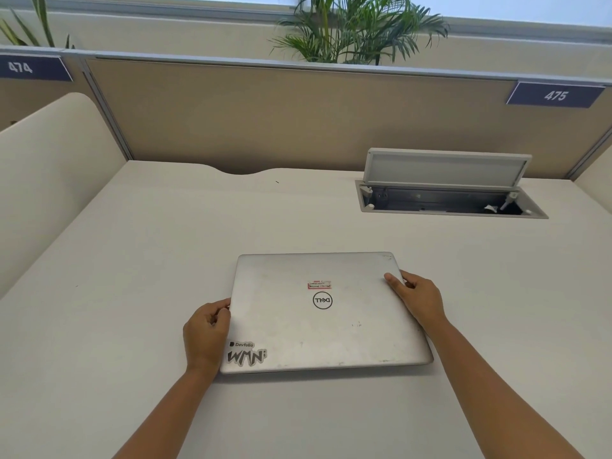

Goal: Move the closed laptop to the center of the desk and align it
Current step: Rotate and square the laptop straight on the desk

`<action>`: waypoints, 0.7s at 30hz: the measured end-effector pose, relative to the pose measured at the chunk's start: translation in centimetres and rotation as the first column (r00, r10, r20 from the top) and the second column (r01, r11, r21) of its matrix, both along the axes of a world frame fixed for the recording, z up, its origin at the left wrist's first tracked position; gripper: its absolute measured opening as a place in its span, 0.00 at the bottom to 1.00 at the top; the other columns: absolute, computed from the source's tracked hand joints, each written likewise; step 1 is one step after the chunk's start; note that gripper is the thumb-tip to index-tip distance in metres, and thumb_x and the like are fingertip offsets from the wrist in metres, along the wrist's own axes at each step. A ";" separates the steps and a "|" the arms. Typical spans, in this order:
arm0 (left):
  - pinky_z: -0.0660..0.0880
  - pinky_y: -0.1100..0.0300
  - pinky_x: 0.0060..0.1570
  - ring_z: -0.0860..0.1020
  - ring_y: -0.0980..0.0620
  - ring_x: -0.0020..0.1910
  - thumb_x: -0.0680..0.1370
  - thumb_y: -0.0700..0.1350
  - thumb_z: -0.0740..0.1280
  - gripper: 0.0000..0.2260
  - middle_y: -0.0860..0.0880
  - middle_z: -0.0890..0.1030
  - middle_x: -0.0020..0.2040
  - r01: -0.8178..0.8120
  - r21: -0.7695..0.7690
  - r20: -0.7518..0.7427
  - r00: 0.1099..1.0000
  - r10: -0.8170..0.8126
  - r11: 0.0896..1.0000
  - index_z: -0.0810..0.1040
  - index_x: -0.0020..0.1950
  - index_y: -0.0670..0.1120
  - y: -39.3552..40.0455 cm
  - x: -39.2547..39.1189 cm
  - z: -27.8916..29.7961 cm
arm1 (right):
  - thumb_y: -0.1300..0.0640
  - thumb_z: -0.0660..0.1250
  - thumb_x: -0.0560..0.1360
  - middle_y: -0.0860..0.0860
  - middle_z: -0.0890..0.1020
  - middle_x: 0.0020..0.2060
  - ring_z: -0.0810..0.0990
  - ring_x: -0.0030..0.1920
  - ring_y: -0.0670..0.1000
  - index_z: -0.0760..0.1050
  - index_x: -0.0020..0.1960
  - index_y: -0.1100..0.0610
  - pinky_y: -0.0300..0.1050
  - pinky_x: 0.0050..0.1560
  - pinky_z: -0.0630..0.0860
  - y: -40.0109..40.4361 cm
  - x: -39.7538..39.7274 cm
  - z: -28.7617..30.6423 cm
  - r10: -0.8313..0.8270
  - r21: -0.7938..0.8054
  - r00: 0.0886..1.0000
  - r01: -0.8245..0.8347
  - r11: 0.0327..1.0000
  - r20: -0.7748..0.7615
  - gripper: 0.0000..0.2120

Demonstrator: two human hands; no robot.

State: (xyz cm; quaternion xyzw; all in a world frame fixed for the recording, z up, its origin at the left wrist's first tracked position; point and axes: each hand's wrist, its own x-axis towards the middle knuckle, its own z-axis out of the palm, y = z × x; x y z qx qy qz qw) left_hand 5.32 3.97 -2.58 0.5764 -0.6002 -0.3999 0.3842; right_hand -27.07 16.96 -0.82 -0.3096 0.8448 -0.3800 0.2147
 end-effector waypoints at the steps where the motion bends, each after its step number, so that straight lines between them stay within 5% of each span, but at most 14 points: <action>1: 0.69 0.77 0.34 0.77 0.51 0.40 0.67 0.46 0.56 0.20 0.45 0.83 0.44 0.000 -0.002 0.004 1.000 0.000 1.000 0.84 0.50 0.43 0.0 0.0 0.0 | 0.39 0.65 0.72 0.62 0.83 0.40 0.76 0.33 0.50 0.77 0.37 0.36 0.45 0.39 0.73 0.0 0.0 0.1 0.005 -0.006 1.000 -0.005 1.000 -0.002 0.06; 7: 0.70 0.71 0.35 0.76 0.55 0.38 0.67 0.46 0.57 0.20 0.47 0.82 0.41 0.000 -0.019 0.037 0.999 0.001 1.000 0.83 0.50 0.42 0.2 -0.1 0.2 | 0.38 0.65 0.71 0.62 0.83 0.41 0.78 0.35 0.52 0.77 0.37 0.35 0.54 0.46 0.79 0.1 -0.1 -0.2 0.004 -0.007 1.000 -0.004 1.000 0.005 0.06; 14: 0.69 0.78 0.35 0.76 0.68 0.37 0.67 0.46 0.57 0.19 0.47 0.82 0.42 -0.010 -0.018 0.059 0.998 0.012 1.000 0.83 0.49 0.43 0.2 -0.2 0.2 | 0.39 0.67 0.71 0.54 0.77 0.32 0.75 0.34 0.50 0.75 0.38 0.33 0.44 0.39 0.72 0.2 -0.3 -0.3 -0.005 -0.044 1.000 0.005 0.999 0.004 0.03; 21: 0.68 0.64 0.38 0.77 0.48 0.40 0.74 0.35 0.63 0.11 0.47 0.81 0.43 -0.032 -0.012 0.124 0.992 0.033 0.999 0.82 0.52 0.43 0.4 -0.4 0.0 | 0.40 0.67 0.71 0.62 0.82 0.36 0.76 0.33 0.50 0.77 0.36 0.35 0.44 0.38 0.73 0.1 -0.2 -0.2 -0.027 -0.066 1.000 0.028 0.997 0.010 0.05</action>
